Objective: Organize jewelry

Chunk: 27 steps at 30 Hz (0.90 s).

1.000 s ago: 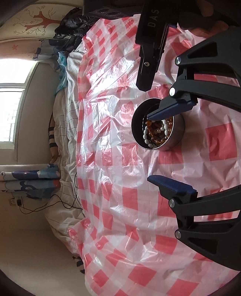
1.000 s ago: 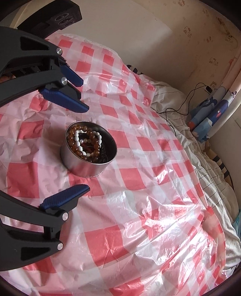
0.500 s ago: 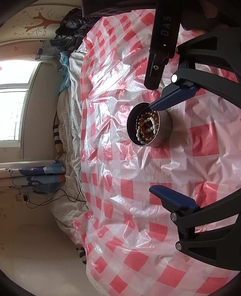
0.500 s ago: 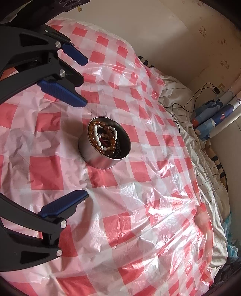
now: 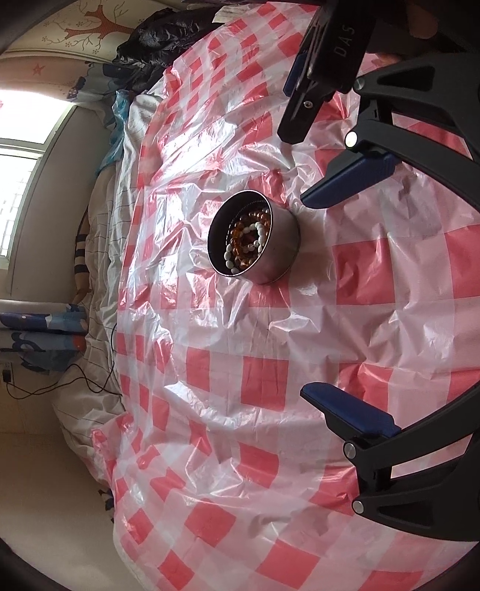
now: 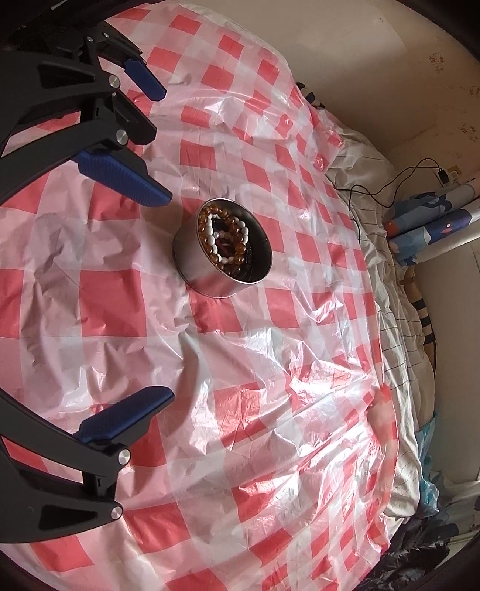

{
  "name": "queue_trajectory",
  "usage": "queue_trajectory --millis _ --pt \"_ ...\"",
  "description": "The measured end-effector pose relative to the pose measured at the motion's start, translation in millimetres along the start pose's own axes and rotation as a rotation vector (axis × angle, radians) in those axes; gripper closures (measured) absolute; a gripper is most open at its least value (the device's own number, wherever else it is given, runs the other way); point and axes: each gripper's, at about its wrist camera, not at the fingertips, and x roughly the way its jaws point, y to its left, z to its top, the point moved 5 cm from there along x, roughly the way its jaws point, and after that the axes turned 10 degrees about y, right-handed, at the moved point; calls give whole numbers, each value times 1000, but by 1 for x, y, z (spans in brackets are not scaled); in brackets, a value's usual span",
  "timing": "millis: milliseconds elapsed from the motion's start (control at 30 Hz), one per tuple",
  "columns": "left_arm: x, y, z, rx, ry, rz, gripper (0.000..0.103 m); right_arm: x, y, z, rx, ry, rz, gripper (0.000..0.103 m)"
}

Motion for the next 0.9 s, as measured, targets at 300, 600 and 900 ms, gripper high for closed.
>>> queue_trajectory --millis 300,600,900 --pt "14 4 4 14 33 23 11 14 0 2 -42 31 -50 9" --pt "22 5 3 16 50 42 10 22 -5 0 -63 51 -84 9" --pt "25 8 5 7 53 54 9 27 -5 1 -75 60 -90 9"
